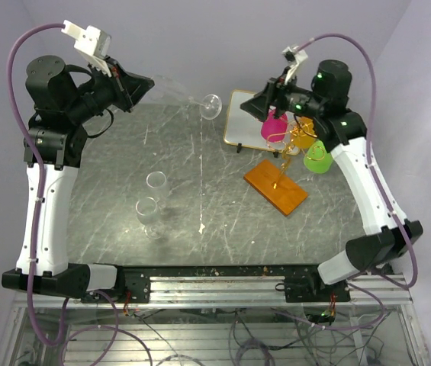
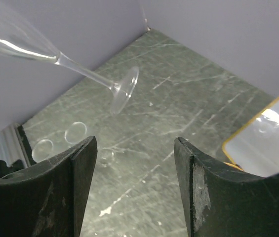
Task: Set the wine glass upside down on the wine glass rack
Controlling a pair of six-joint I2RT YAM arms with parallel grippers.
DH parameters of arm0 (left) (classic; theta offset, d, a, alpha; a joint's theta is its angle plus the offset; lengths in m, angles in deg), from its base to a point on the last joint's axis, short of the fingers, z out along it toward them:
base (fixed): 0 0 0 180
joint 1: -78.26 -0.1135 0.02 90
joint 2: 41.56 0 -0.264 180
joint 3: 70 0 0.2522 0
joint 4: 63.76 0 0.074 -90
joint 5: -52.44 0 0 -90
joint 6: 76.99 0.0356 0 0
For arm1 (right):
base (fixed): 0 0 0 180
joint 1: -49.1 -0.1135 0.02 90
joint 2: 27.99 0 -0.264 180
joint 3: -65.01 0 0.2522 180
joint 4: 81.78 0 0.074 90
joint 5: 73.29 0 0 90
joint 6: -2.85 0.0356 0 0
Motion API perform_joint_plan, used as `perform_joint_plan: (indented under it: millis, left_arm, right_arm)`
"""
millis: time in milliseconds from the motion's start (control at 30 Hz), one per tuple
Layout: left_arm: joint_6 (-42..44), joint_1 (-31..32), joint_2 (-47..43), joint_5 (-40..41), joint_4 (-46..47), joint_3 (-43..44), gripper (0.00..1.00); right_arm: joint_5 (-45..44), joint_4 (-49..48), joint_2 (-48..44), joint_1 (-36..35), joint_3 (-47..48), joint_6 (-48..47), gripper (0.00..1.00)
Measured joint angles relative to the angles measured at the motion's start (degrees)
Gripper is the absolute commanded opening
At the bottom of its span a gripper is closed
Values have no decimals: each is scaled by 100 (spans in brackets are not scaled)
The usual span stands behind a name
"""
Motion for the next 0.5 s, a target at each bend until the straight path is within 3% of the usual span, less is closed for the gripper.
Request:
perform_joint_plan:
  millis: [200, 500]
  left_arm:
    - [-85, 35, 0, -11, 168, 0, 7]
    - [-153, 35, 0, -35, 334, -2, 7]
  right_arm:
    - [-227, -149, 560, -450, 195, 588, 54]
    - [-151, -308, 772, -573, 197, 1294, 49]
